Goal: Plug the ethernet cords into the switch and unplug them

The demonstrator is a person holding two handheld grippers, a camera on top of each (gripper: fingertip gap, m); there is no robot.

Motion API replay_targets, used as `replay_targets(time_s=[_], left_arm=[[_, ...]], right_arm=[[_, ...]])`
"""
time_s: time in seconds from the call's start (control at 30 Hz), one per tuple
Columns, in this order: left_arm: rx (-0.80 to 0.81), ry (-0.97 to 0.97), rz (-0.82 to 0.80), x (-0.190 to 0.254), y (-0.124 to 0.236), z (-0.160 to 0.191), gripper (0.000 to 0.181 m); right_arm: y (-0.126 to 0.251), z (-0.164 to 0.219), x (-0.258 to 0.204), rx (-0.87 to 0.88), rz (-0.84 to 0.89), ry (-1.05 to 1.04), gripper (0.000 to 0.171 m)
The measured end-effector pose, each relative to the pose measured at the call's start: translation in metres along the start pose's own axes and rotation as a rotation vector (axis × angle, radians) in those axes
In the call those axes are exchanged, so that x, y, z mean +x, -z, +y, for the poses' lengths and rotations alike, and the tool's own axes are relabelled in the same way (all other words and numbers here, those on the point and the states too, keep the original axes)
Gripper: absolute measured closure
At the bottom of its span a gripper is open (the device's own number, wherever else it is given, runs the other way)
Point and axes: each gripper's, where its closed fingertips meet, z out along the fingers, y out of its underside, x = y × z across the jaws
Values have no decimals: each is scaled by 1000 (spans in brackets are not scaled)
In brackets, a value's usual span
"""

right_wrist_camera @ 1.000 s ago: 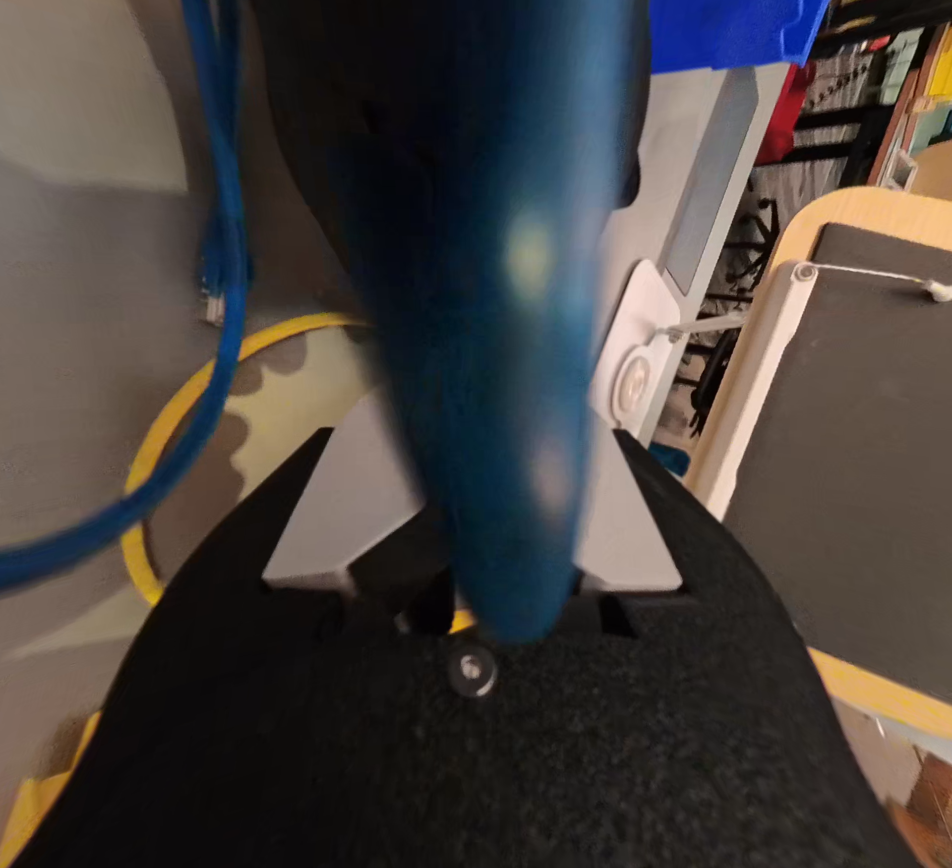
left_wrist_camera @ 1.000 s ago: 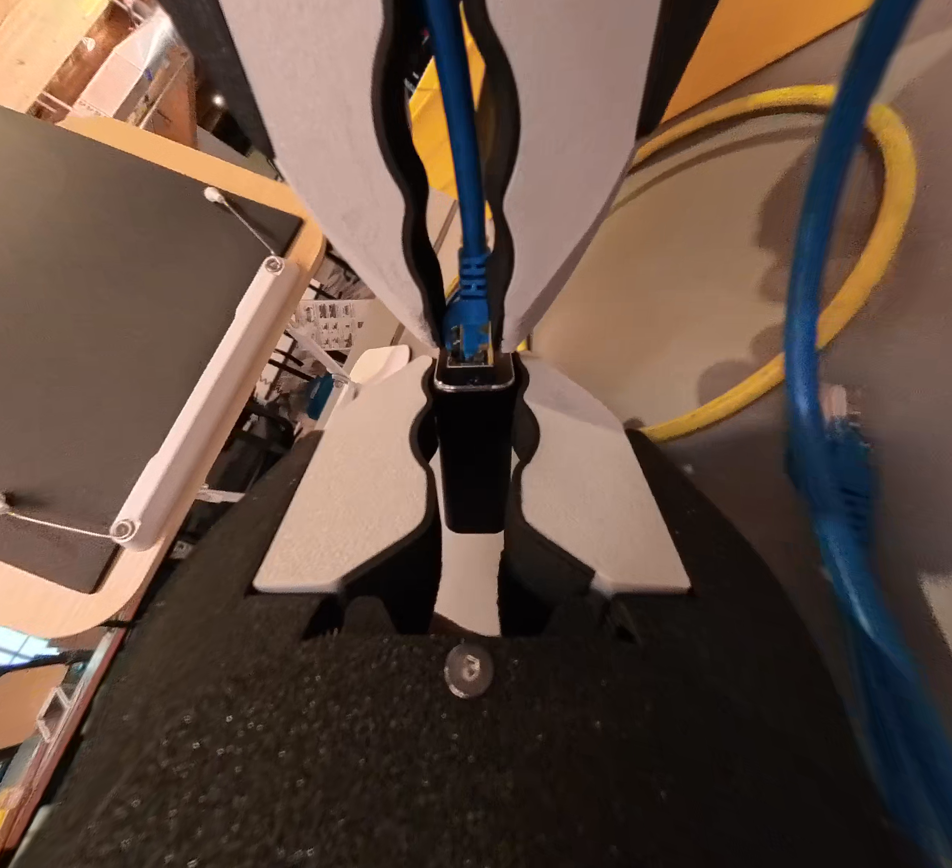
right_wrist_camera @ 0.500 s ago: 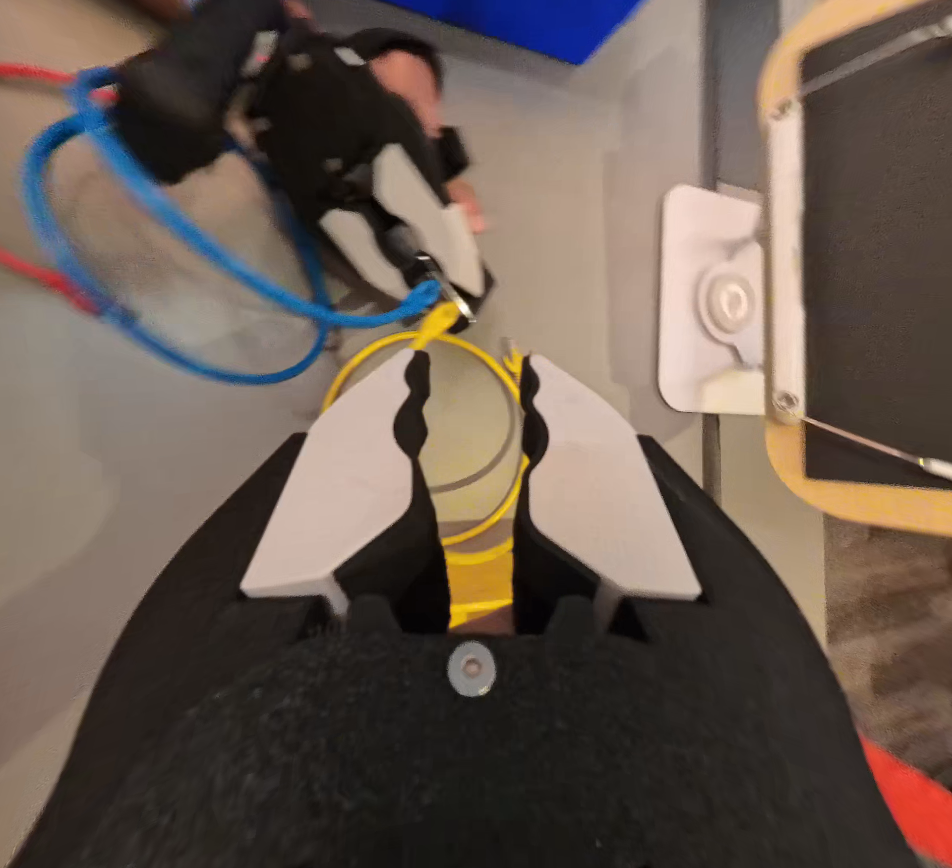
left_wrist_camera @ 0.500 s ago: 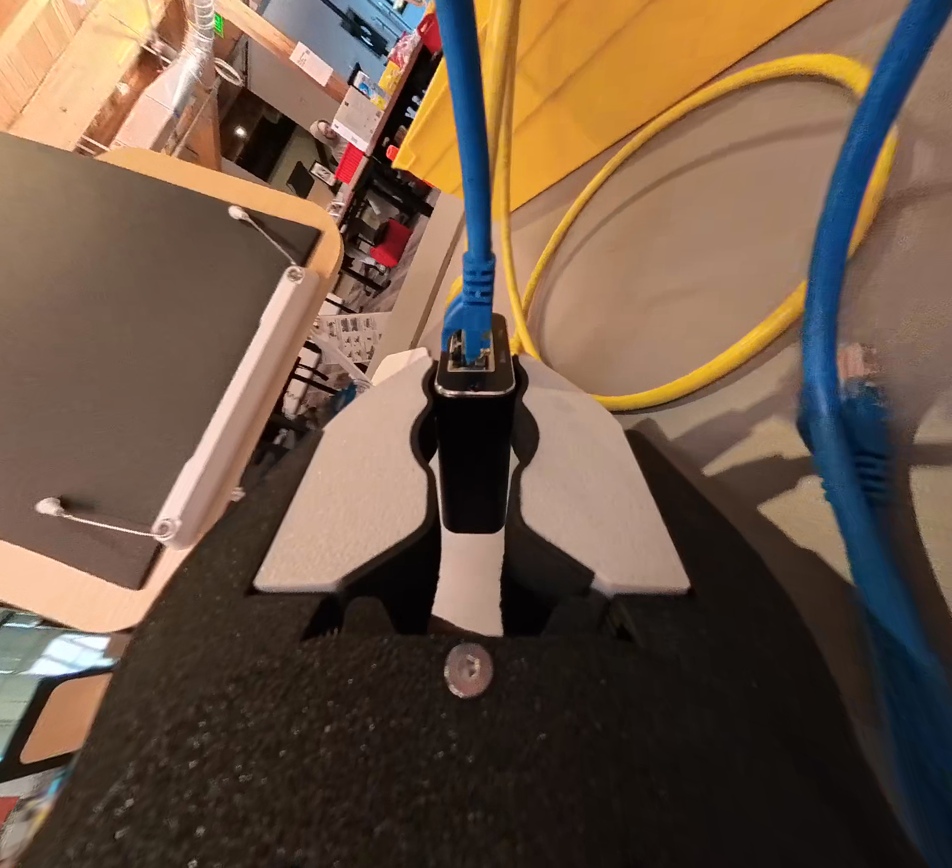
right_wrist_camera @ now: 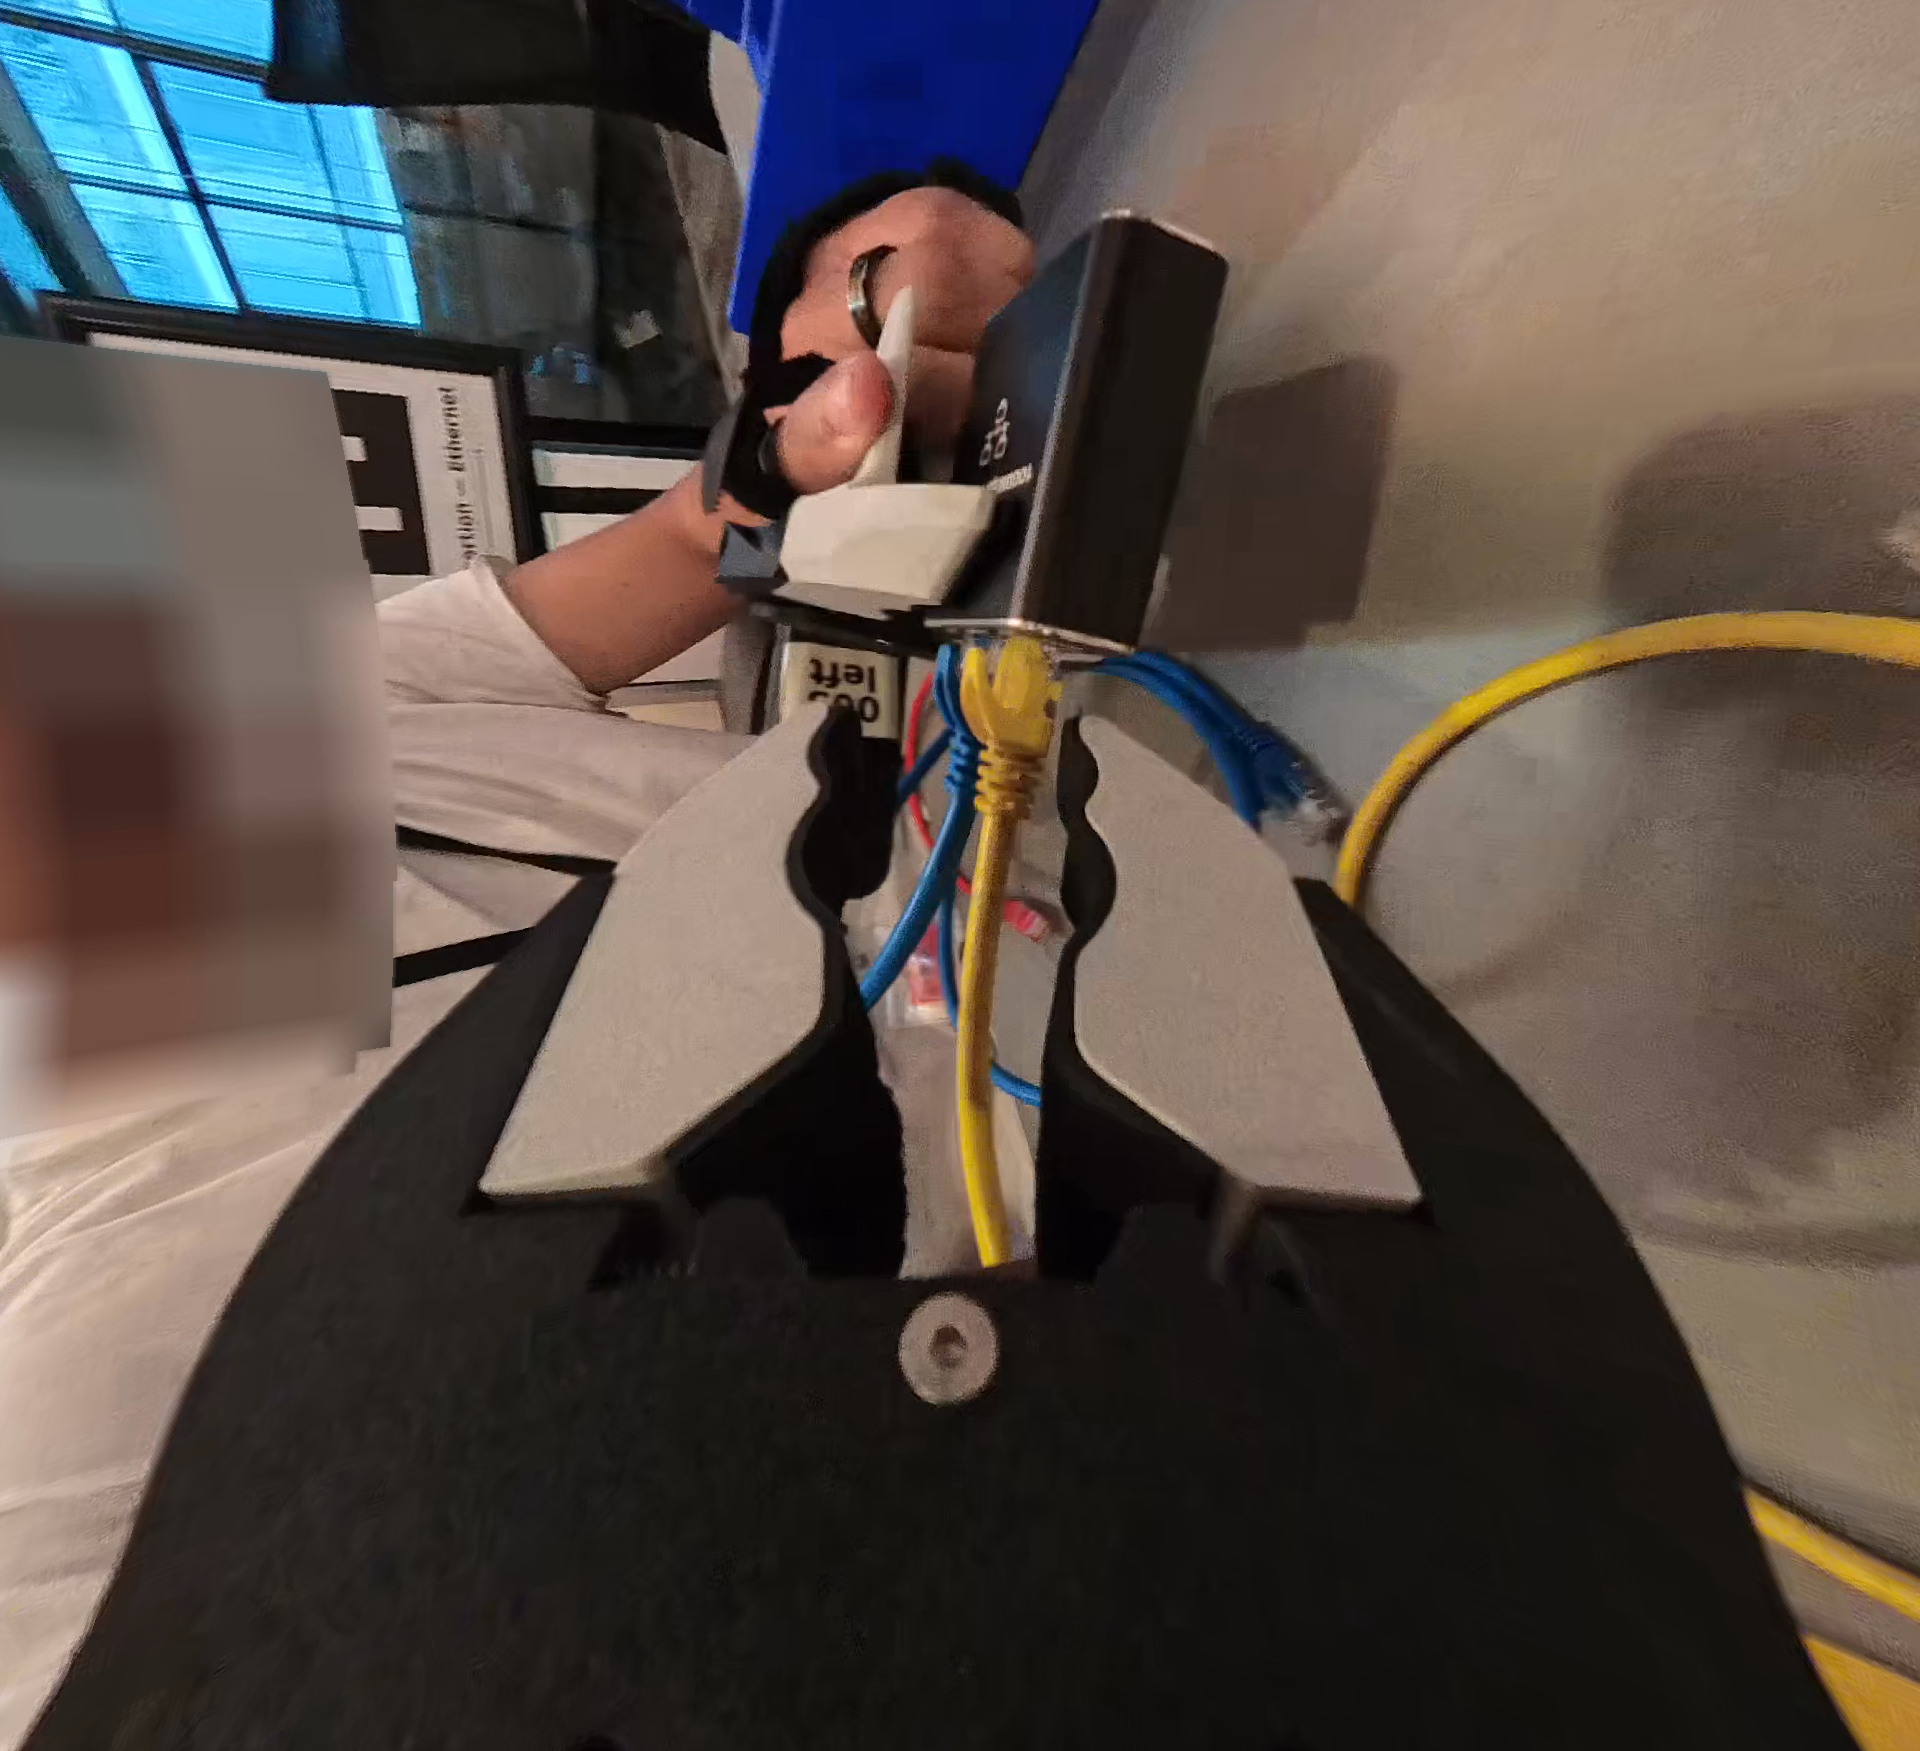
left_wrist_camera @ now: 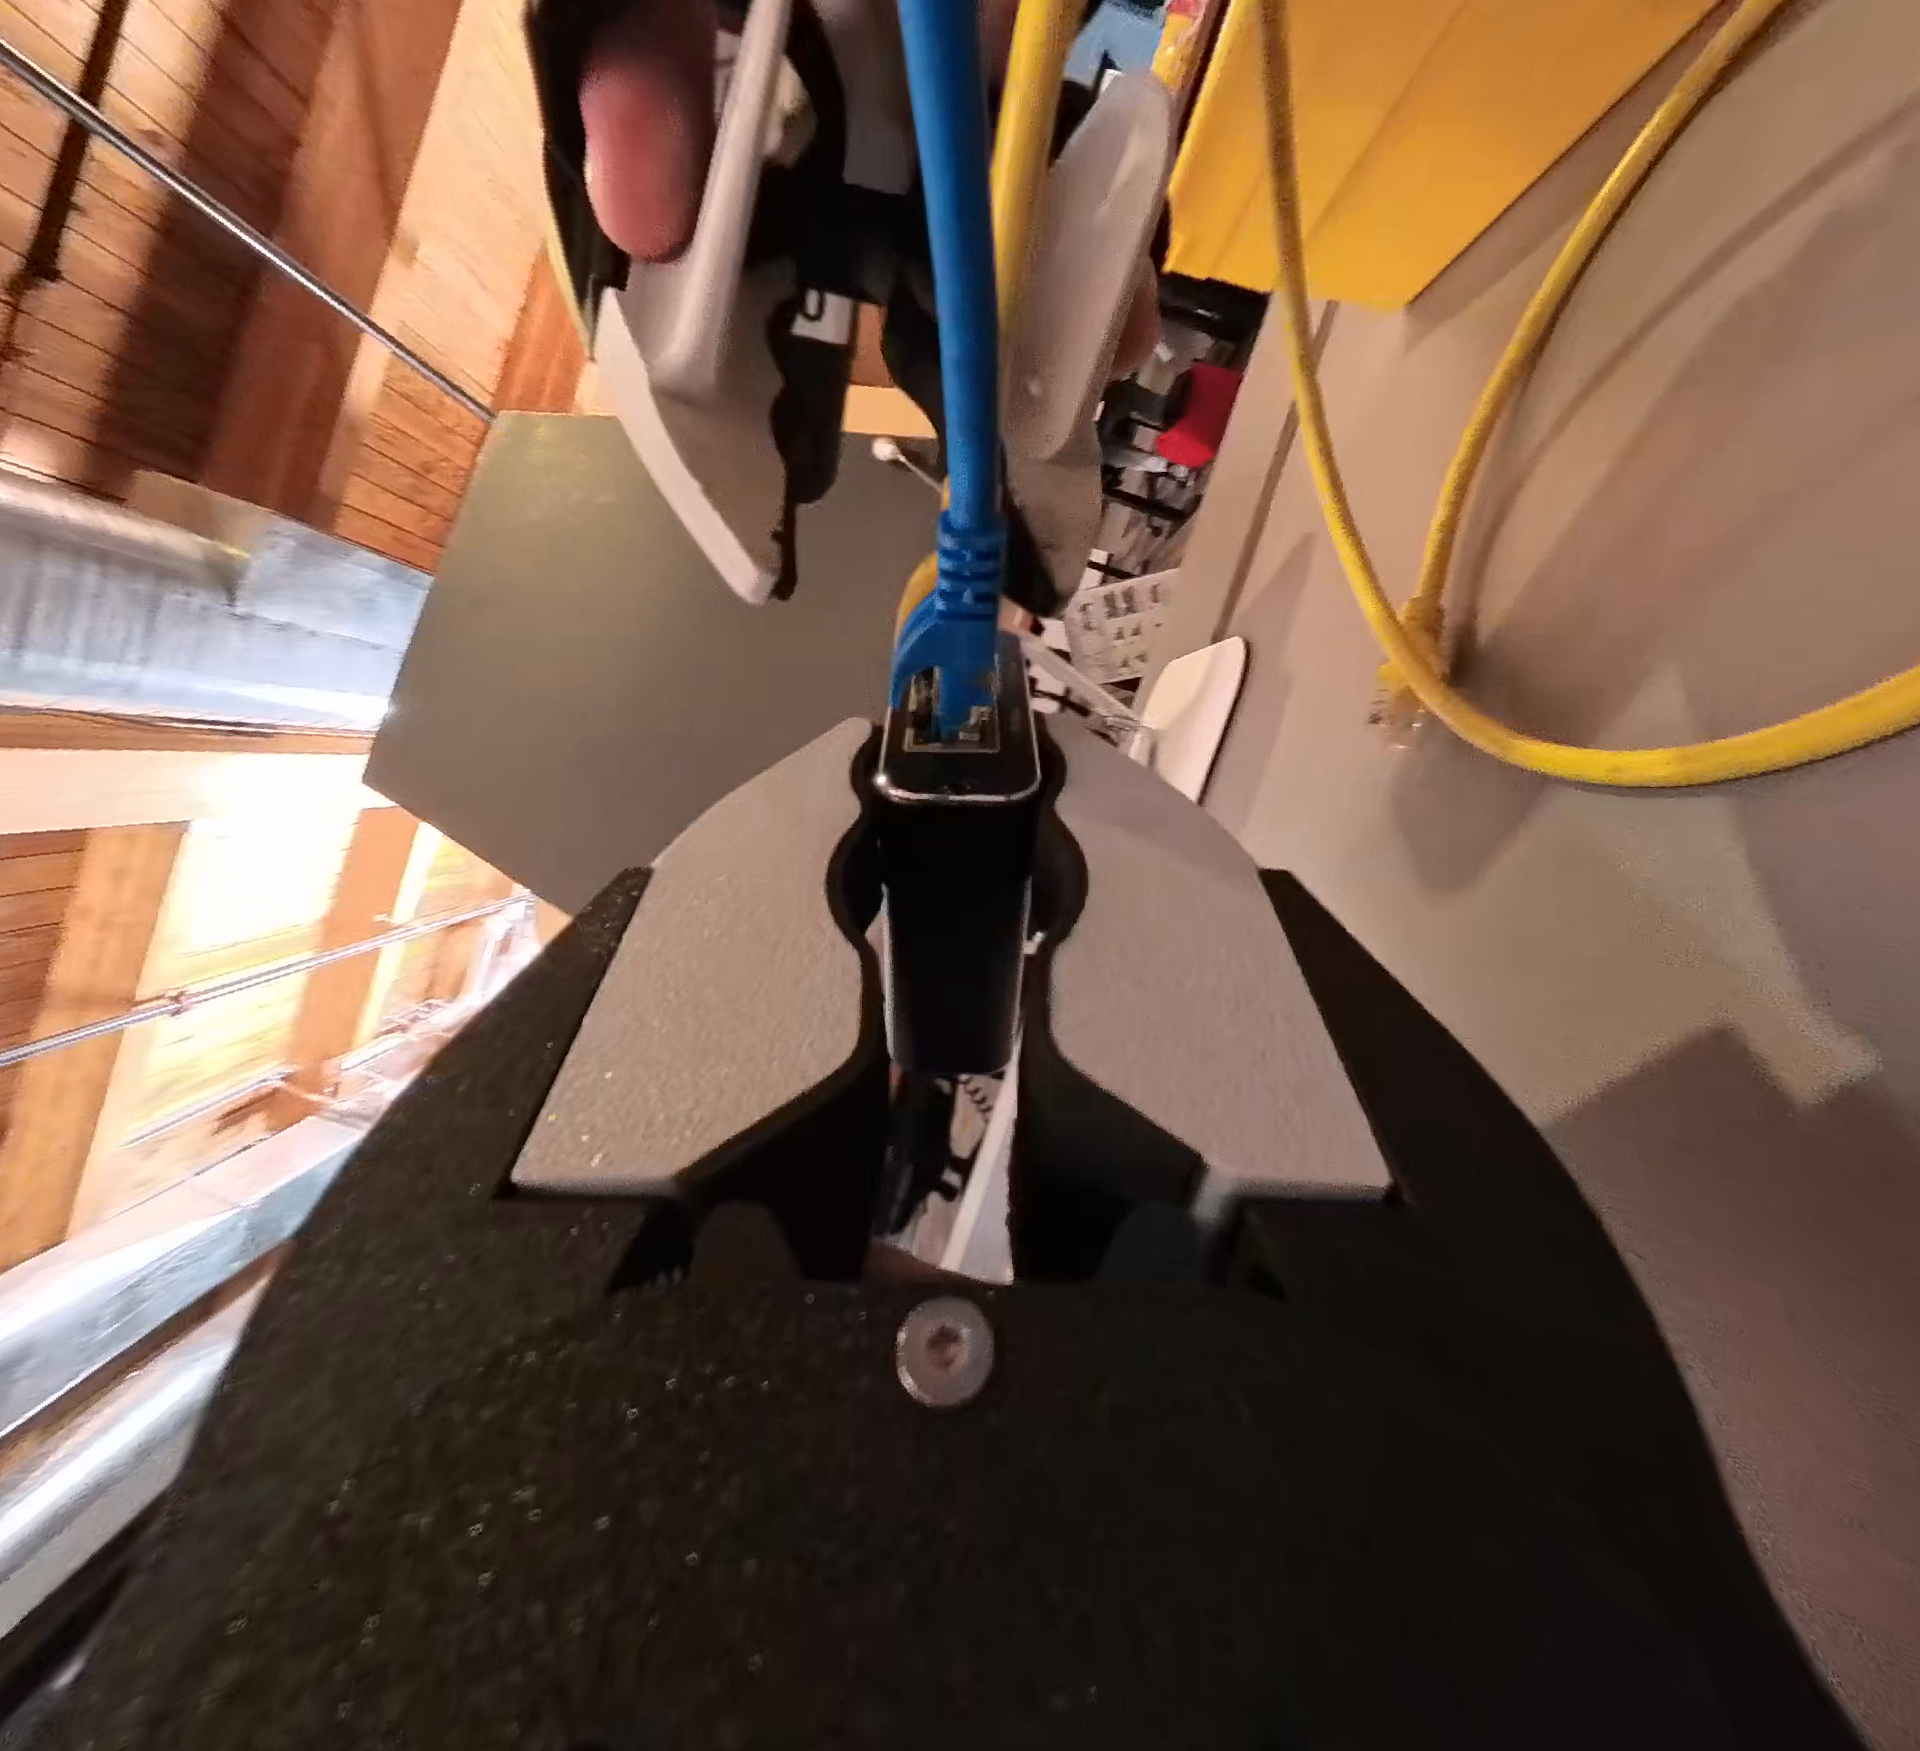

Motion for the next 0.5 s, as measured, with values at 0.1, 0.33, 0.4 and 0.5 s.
replay_targets(time_s=[0.1,0.33,0.4,0.5], left_arm=[[4,-34,-40,-6,1,0,157],[23,-81,-72,-9,3,-5,157],[22,-81,-64,-7,3,-5,157],[19,-81,-67,-8,2,-6,157]], right_arm=[[-1,-6,-5,73,-50,1,141],[6,-12,-1,210,-115,-51,156],[8,-10,1,218,-116,-52,157],[8,-8,3,220,-117,-58,153]])
